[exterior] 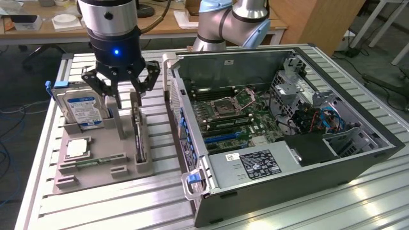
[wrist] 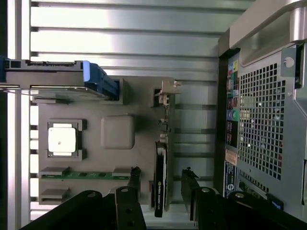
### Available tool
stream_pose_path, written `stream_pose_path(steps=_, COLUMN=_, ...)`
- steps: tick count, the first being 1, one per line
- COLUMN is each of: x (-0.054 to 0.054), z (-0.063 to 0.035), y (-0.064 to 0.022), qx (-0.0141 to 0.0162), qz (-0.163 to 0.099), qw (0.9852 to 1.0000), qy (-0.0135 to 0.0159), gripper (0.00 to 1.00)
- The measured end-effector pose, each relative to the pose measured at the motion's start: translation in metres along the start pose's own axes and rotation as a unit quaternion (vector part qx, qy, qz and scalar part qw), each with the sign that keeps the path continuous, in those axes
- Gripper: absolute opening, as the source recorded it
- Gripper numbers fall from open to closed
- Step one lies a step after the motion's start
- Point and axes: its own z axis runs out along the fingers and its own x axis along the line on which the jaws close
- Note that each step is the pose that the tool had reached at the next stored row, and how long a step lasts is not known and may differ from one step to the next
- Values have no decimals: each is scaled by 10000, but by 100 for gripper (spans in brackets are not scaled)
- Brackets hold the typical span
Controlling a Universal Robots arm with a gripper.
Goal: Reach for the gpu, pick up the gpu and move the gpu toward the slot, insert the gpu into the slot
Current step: 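Pick up the gpu and move the gpu toward the slot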
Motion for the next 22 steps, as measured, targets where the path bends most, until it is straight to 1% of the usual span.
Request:
stream_pose_path(steps=18, x=-1, z=326, y=-41, qx=0, qz=0, qw=10000, qy=0, gripper=47)
stream_pose_path(steps=22, x=0, z=366, y=-53, qx=3, qz=0, qw=10000, qy=-3, gripper=47)
